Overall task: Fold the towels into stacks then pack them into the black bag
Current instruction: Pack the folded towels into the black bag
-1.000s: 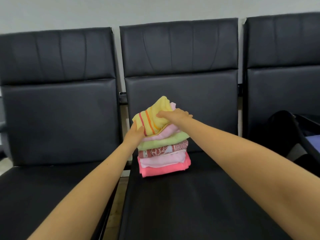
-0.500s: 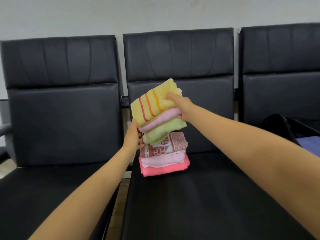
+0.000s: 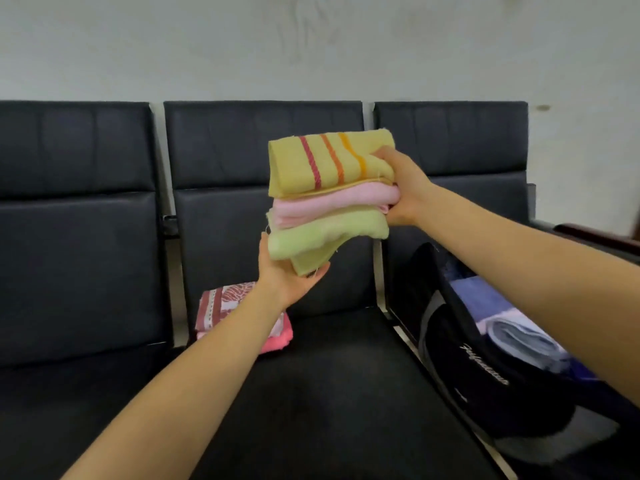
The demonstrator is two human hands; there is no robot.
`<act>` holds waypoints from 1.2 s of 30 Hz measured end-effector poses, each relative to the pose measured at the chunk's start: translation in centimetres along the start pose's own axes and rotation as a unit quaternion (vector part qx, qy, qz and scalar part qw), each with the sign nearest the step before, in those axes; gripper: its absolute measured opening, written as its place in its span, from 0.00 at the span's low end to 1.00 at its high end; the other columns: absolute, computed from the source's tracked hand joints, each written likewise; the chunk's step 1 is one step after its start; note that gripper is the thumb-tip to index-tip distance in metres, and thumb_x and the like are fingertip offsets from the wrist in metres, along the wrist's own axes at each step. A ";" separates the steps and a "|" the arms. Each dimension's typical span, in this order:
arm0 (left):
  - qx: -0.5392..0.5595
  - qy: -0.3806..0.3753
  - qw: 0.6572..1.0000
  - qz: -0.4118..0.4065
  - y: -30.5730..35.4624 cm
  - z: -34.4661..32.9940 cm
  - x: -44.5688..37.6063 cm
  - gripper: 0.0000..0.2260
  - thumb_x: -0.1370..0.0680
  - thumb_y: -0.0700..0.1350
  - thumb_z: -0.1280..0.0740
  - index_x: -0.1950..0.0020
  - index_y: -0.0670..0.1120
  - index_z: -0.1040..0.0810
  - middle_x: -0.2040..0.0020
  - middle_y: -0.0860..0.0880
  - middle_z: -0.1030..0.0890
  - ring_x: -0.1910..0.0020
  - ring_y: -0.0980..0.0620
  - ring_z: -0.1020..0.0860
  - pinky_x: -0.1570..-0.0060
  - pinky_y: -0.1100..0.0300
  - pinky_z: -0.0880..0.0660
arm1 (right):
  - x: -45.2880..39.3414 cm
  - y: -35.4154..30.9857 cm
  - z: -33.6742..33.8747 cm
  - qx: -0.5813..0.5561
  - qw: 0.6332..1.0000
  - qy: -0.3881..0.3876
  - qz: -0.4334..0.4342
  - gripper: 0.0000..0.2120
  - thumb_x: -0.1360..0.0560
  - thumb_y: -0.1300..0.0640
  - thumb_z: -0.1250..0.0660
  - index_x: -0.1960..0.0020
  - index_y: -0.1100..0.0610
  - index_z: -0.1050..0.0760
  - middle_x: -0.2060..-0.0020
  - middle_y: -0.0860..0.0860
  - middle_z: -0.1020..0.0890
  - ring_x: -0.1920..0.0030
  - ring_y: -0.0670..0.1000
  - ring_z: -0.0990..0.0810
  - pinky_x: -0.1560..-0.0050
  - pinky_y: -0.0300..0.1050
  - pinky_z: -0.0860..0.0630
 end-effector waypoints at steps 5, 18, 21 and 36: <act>-0.022 -0.088 0.993 0.079 -6.1 -7.7 0.0 0.35 0.25 0.72 0.47 0.32 0.48 0.26 0.37 0.42 0.21 0.37 0.41 0.23 0.35 0.48 0.28 | 4.4 -2.5 11.4 0.072 0.991 0.108 0.013 0.15 0.32 0.49 0.30 0.49 0.56 0.22 0.55 0.56 0.17 0.47 0.58 0.18 0.41 0.58 0.24; -0.247 -0.080 0.956 0.137 -24.4 -17.4 -6.6 0.34 0.35 0.69 0.30 0.34 0.53 0.25 0.42 0.47 0.18 0.44 0.45 0.19 0.49 0.51 0.22 | 6.3 0.4 35.2 0.137 0.936 0.325 0.014 0.20 0.36 0.47 0.30 0.48 0.56 0.23 0.52 0.58 0.17 0.51 0.58 0.18 0.43 0.52 0.23; -0.261 -0.015 0.957 0.125 -27.3 -14.3 -11.6 0.44 0.45 0.64 0.25 0.32 0.53 0.30 0.41 0.47 0.19 0.46 0.44 0.19 0.48 0.45 0.22 | 4.5 2.7 36.5 0.129 0.941 0.314 -0.017 0.19 0.35 0.47 0.31 0.48 0.57 0.24 0.53 0.59 0.18 0.51 0.58 0.19 0.44 0.52 0.23; -0.520 0.078 0.849 0.050 -27.1 -11.9 -11.6 0.39 0.33 0.61 0.32 0.26 0.45 0.36 0.30 0.44 0.33 0.34 0.44 0.30 0.35 0.50 0.30 | -0.5 7.1 39.1 0.308 0.910 0.272 -0.053 0.24 0.25 0.49 0.31 0.33 0.58 0.29 0.39 0.54 0.24 0.45 0.52 0.26 0.42 0.46 0.30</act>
Point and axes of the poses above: each hand's wrist, its own x-axis away from the middle knuckle, its own z-axis out of the back of the hand, y = z × x, the point moved 7 cm from there along -x, towards the middle knuckle
